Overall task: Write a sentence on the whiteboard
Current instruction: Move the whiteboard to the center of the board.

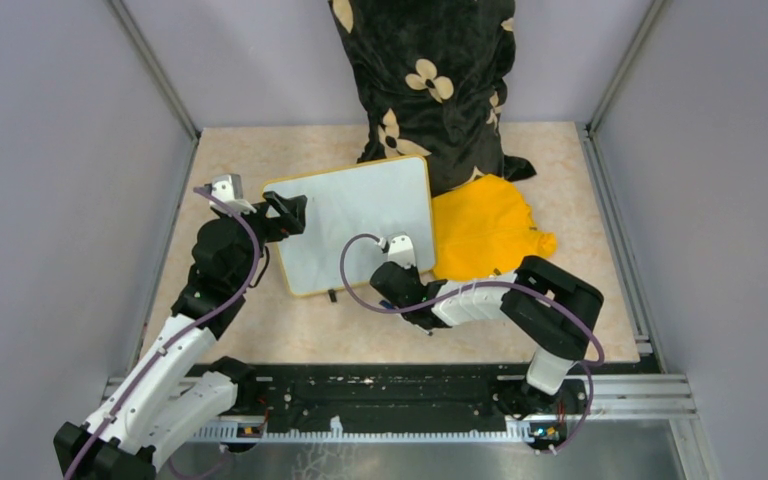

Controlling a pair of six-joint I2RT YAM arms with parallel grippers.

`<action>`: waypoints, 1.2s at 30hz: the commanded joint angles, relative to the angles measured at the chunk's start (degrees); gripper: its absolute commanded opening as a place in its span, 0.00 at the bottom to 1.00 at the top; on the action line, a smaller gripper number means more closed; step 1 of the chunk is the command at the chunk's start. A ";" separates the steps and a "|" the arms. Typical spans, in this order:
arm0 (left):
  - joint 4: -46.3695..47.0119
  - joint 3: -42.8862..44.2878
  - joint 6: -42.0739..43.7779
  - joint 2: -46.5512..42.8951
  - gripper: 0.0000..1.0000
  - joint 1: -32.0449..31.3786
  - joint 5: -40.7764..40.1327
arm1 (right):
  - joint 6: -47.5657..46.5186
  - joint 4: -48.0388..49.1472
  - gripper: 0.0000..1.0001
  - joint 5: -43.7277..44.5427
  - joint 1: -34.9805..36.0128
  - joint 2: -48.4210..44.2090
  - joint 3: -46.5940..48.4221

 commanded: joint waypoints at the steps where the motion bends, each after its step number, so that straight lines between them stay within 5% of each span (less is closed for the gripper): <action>1: 1.14 -0.07 0.29 -0.04 0.99 -0.25 0.38 | -0.53 1.10 0.00 -1.32 0.77 0.22 0.52; 15: 0.96 0.01 0.50 0.05 0.99 -0.25 0.03 | 5.29 -5.28 0.00 5.70 -0.03 -1.78 -2.27; 34: 0.97 -0.01 0.29 -0.39 0.99 -0.25 0.43 | 3.76 -4.13 0.00 3.83 -3.54 -9.44 -7.91; 36: 0.96 0.08 0.29 -0.43 0.99 -0.23 0.40 | 3.62 -3.04 0.14 2.72 -3.53 -10.17 -8.39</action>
